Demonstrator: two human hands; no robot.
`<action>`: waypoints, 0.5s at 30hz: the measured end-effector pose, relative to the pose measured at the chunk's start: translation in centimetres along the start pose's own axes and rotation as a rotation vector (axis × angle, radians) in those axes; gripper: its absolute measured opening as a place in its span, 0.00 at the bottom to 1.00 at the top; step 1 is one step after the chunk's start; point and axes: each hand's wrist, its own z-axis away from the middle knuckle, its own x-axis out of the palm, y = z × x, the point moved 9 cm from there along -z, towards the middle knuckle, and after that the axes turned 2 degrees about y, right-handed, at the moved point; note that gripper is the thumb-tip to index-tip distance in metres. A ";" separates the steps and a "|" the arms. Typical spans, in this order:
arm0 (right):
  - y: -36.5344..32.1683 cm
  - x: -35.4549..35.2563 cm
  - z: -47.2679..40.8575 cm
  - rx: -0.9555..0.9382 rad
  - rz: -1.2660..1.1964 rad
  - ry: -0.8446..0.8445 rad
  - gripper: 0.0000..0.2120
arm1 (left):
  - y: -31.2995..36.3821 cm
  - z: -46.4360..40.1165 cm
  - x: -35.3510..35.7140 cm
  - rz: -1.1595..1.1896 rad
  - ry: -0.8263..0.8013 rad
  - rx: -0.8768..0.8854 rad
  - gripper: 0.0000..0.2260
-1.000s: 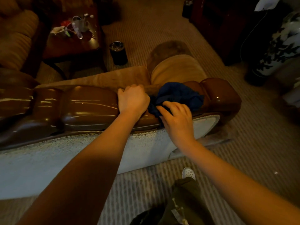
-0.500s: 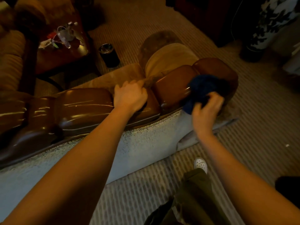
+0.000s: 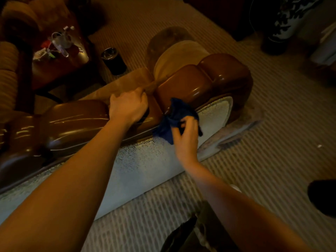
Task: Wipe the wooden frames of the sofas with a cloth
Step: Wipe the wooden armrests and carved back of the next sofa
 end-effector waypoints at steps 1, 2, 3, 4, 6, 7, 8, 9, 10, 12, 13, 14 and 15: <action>0.1 -1.5 -1.3 0.026 -0.022 0.078 0.06 | 0.1 -0.1 0.0 -0.006 0.008 0.002 0.18; -0.1 -2.7 -2.4 0.058 -0.050 0.166 0.06 | 0.1 -0.1 -0.1 -0.009 0.016 0.001 0.17; -0.4 -3.3 -3.0 0.072 -0.061 0.230 0.05 | 0.0 -0.1 -0.1 -0.007 0.023 -0.004 0.17; -1.2 -3.2 -3.2 0.053 -0.053 0.259 0.05 | -0.1 -0.2 -0.1 -0.001 0.028 -0.012 0.17; -2.8 -1.2 -2.5 -0.078 0.028 0.204 0.09 | -0.2 -0.3 -0.1 0.002 0.039 -0.026 0.16; -3.5 0.2 -1.5 -0.177 0.108 0.142 0.10 | -0.2 -0.3 -0.1 -0.003 0.045 -0.028 0.16; -4.1 1.3 -0.4 -0.283 0.196 0.089 0.09 | -0.2 -0.2 -0.1 -0.004 0.050 -0.030 0.16; -4.4 1.9 0.2 -0.378 0.274 0.046 0.09 | -0.2 -0.2 -0.1 0.002 0.055 -0.029 0.16; -4.5 2.1 0.4 -0.453 0.329 0.010 0.11 | -0.2 -0.2 -0.1 0.010 0.059 -0.030 0.15; -4.3 1.6 -0.5 -0.535 0.397 -0.040 0.18 | -0.3 -0.2 -0.2 0.027 0.066 -0.036 0.15; -4.2 1.2 -0.9 -0.548 0.423 -0.056 0.21 | -0.3 -0.2 -0.3 0.036 0.076 -0.037 0.15; -4.4 0.8 -1.2 -0.545 0.440 -0.062 0.20 | -0.3 -0.1 -0.4 0.042 0.089 -0.034 0.14; -4.7 0.4 -1.4 -0.528 0.448 -0.063 0.16 | -0.3 0.1 -0.6 0.042 0.104 -0.031 0.14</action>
